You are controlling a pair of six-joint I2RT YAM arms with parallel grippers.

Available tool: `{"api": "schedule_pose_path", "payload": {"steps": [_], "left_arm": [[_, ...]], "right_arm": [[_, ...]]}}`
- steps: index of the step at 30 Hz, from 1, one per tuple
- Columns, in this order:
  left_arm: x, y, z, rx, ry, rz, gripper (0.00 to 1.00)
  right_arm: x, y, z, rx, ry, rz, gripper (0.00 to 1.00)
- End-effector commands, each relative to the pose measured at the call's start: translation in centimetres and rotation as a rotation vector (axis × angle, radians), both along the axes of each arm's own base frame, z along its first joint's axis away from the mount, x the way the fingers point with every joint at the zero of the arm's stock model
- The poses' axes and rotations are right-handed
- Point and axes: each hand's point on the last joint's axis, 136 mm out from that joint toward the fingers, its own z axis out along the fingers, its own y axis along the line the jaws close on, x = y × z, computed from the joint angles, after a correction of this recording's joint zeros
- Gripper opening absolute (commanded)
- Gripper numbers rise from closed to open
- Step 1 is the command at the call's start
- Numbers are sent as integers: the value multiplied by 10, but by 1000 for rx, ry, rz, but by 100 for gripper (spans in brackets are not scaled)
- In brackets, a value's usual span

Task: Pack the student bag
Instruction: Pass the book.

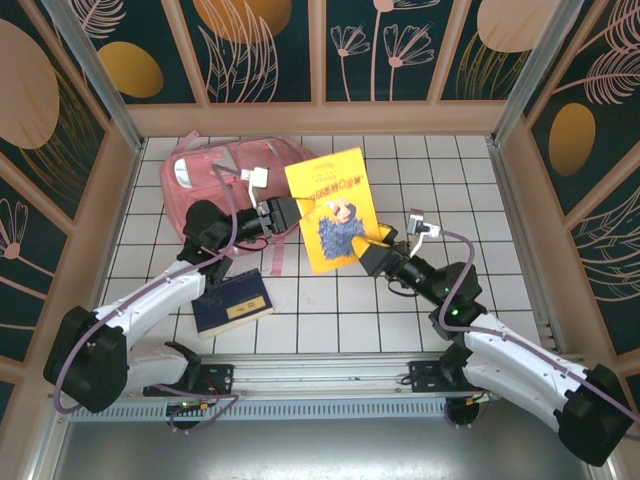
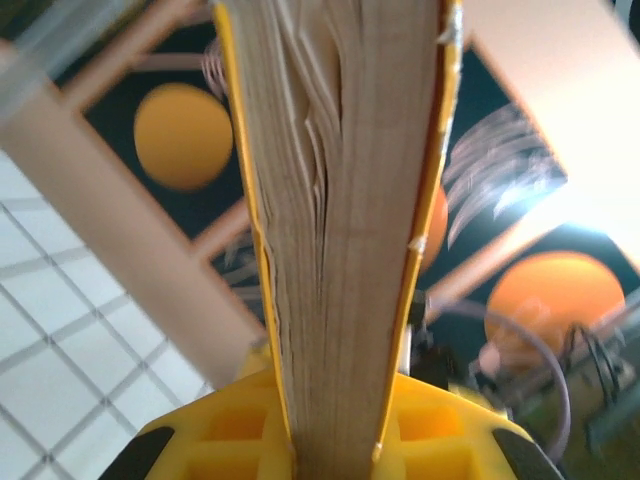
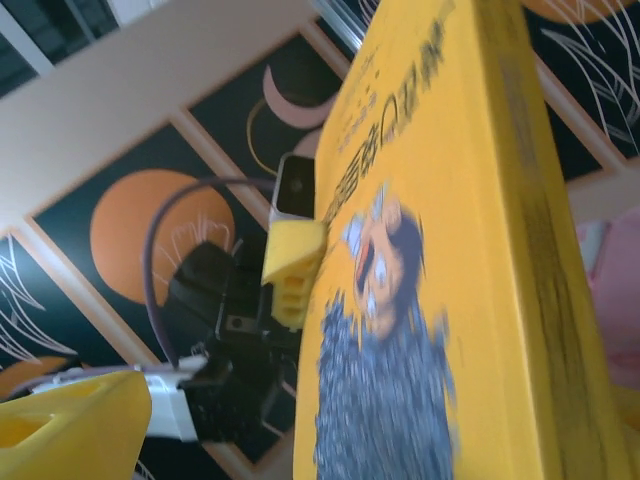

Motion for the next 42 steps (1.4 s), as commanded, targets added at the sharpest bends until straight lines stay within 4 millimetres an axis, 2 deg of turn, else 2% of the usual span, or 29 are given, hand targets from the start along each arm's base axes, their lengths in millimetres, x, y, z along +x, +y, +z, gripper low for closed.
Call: {"api": "schedule_pose_path", "payload": {"steps": [1,7,13,16,24,25,28,29,30,32,34,37,42], "left_arm": [[-3,35,72,-276,-137,150,0],[-8,37,86,-404,-116,80,0],[-8,27,82,-376,-103,86,0],[-9,25,79,-373,-93,90,0],[-4,25,68,-351,-61,131,0],[-3,25,67,-347,-58,137,0],[0,24,61,-327,-44,151,0],[2,23,59,-314,-39,159,8],[3,23,56,-298,-34,171,18],[8,22,50,-249,-34,205,43],[14,21,41,-166,-39,256,55],[32,26,17,22,-22,389,64],[83,52,-31,384,111,638,66]], "right_arm": [[3,-21,41,199,-29,-70,95],[8,-18,43,251,-30,-57,95],[16,-9,58,275,-45,-45,89],[24,-4,62,280,-43,-52,83],[40,14,63,297,-19,-29,57],[41,15,63,300,-21,-31,51],[43,15,62,298,-26,-46,15],[45,15,61,293,-25,-57,5],[47,14,60,286,-21,-72,0],[54,10,53,253,8,-129,0],[60,3,44,212,32,-185,0],[72,-13,26,137,99,-260,0],[99,-51,-24,-71,307,-436,0]]}}
